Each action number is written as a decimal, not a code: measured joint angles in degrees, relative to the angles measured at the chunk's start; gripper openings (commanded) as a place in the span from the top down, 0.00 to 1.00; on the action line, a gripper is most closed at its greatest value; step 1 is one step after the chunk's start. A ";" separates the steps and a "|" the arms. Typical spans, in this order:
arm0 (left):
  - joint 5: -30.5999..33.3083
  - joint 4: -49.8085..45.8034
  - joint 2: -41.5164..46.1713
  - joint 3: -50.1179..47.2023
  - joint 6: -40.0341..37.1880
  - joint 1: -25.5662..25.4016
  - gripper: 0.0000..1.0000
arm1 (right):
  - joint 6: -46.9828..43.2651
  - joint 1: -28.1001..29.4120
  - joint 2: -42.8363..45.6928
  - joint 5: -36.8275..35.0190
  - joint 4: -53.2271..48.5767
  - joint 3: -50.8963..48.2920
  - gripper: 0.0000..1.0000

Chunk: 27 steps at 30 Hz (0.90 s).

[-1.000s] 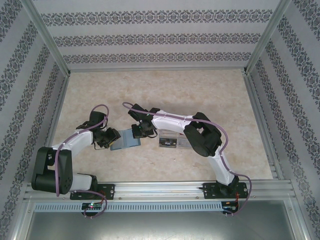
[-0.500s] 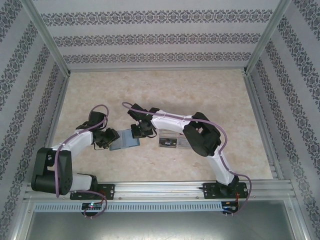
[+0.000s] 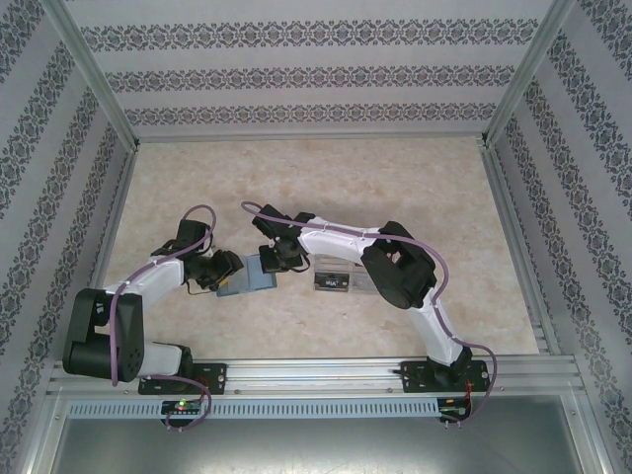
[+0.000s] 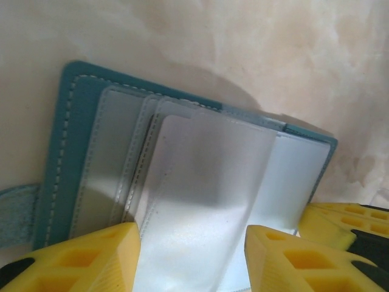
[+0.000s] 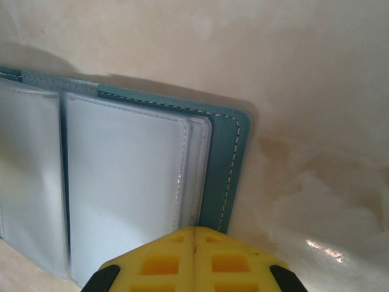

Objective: Take the credit cards out of the card holder

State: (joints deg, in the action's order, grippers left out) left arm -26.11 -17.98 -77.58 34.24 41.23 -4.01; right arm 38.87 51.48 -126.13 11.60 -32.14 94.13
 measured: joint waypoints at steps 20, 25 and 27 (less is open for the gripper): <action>3.80 -1.29 3.89 -0.59 0.17 0.00 0.38 | 0.00 0.02 -0.04 0.15 -0.17 0.13 1.00; 7.58 -3.50 4.66 -0.59 0.17 0.00 0.38 | 0.00 0.02 -0.09 0.35 -0.22 0.24 1.00; 8.24 -4.02 4.57 -0.59 0.17 0.00 0.38 | 0.00 0.02 -0.31 0.52 -0.22 0.46 1.00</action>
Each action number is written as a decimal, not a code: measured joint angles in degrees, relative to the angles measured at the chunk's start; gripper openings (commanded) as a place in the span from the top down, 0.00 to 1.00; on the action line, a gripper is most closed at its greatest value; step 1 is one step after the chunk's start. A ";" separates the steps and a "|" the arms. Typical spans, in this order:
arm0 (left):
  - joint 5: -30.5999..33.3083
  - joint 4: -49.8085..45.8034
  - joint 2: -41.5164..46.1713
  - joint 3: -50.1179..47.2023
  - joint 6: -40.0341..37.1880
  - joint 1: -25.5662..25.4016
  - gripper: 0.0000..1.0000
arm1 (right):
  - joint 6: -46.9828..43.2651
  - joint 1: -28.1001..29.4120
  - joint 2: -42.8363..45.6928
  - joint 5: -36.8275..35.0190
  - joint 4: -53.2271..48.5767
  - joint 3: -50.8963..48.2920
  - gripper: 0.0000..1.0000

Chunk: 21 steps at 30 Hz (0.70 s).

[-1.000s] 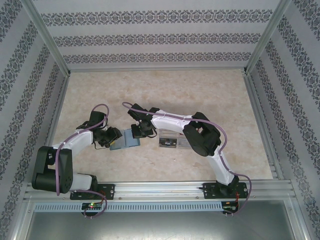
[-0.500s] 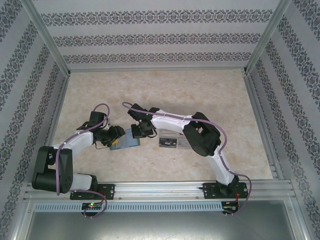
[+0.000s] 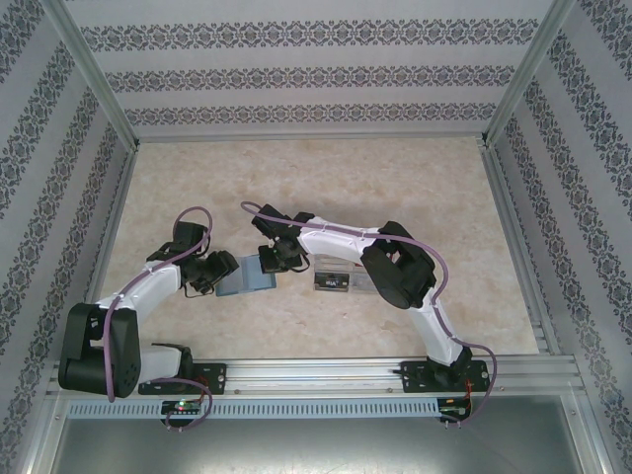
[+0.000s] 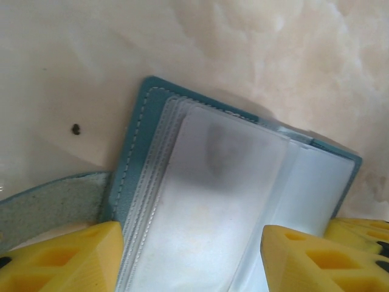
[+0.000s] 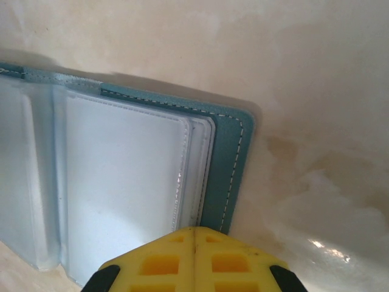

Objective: Take the credit cards out of the card holder

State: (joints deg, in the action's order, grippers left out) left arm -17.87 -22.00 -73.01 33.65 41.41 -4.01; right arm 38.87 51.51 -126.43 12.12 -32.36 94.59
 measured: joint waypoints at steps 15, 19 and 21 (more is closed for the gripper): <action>-1.84 0.17 -0.96 -0.17 -0.02 0.00 0.40 | 0.00 0.00 -0.28 0.42 0.00 0.31 1.00; -2.60 0.31 -1.18 -0.22 -0.02 0.00 0.41 | 0.00 0.00 -0.37 0.44 0.00 0.42 1.00; -3.32 0.74 -1.73 -0.22 -0.04 0.00 0.41 | 0.00 0.00 -0.39 0.44 -0.04 0.46 1.00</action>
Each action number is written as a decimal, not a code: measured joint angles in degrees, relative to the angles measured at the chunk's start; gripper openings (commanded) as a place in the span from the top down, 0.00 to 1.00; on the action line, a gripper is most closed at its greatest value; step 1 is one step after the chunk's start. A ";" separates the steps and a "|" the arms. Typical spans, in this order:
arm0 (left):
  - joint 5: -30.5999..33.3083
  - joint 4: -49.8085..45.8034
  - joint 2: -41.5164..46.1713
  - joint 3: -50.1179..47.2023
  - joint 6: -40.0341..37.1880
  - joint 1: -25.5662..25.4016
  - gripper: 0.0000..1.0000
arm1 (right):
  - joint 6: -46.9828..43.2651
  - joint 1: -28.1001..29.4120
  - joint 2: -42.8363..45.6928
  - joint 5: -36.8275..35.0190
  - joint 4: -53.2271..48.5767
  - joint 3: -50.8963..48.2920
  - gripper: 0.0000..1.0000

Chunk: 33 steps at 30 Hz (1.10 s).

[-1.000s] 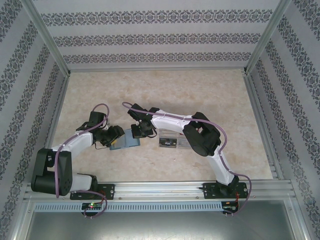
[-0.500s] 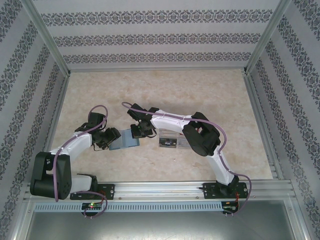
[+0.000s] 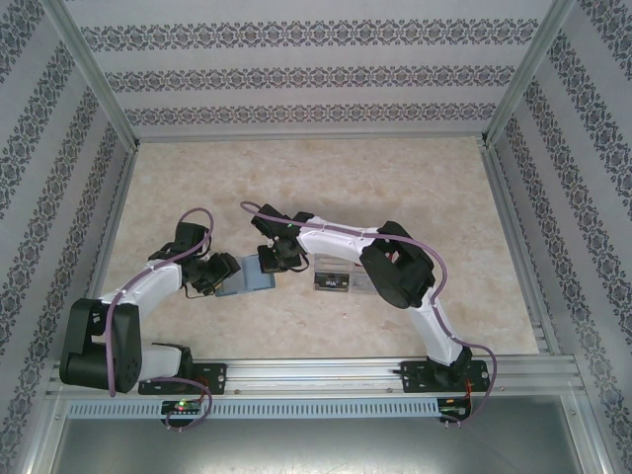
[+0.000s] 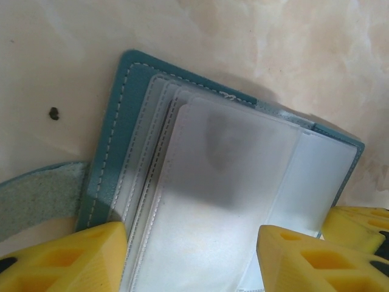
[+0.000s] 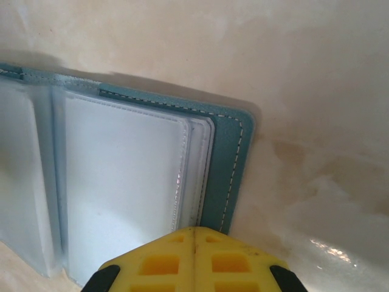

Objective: Take the credit cards out of the card holder

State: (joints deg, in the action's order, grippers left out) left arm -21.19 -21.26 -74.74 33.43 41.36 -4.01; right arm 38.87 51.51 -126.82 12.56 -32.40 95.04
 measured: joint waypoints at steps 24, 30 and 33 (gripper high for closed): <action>-7.10 5.42 1.31 -1.03 0.24 0.00 0.00 | 0.00 -0.02 -0.11 0.00 -0.33 0.22 1.00; -5.22 4.35 2.03 -1.01 0.22 0.00 0.00 | -0.02 0.00 -0.11 0.00 -0.35 0.24 1.00; -4.15 3.41 3.72 -0.96 0.22 0.00 0.00 | 0.00 0.00 -0.11 0.00 -0.35 0.26 1.00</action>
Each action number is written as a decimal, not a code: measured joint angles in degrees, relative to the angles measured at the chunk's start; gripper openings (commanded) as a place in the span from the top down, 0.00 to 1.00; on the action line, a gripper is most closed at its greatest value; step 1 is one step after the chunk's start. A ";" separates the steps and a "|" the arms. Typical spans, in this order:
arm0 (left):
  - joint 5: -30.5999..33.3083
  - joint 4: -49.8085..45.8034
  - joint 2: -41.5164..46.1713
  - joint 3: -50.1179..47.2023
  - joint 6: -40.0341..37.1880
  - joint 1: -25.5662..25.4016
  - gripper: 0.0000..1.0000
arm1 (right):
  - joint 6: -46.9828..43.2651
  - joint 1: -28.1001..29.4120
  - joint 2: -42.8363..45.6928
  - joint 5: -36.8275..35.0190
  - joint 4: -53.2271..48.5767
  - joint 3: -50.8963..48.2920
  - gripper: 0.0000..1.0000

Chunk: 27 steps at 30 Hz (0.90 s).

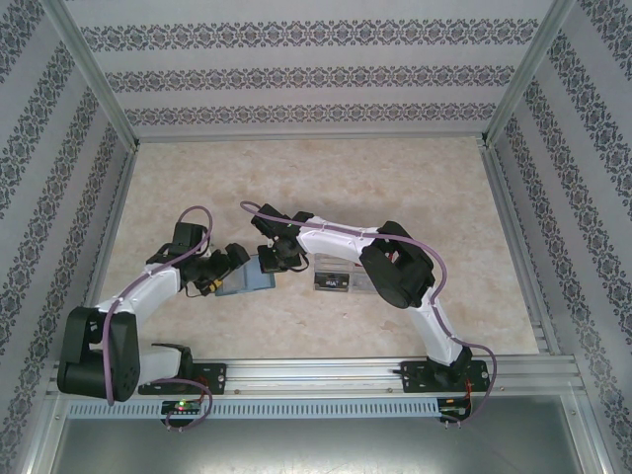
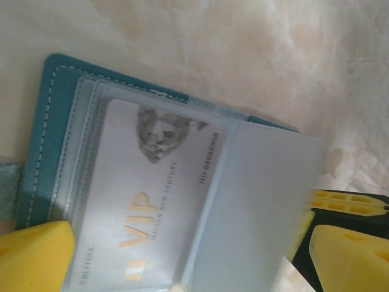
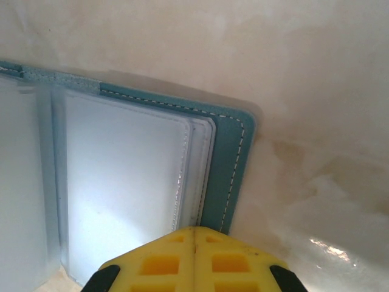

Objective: Take the credit cards out of the card holder

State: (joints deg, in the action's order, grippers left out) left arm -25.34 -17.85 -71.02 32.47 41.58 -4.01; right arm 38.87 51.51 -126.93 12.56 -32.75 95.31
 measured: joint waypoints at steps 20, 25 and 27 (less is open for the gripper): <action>-8.26 4.50 0.15 0.48 1.29 -0.17 0.04 | 0.00 0.00 0.02 -0.11 0.02 -0.02 1.00; -10.91 9.53 -0.15 0.26 3.87 -1.66 0.05 | -0.02 0.02 2.08 -2.95 0.85 -2.16 1.00; -11.65 11.80 -1.05 0.26 5.29 -2.56 0.06 | -0.02 -0.04 3.72 -4.87 0.72 -2.97 1.00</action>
State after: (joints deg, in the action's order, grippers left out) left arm -36.99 -6.04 -72.07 32.73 46.87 -6.57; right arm 38.85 51.46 -123.22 7.68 -32.03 92.33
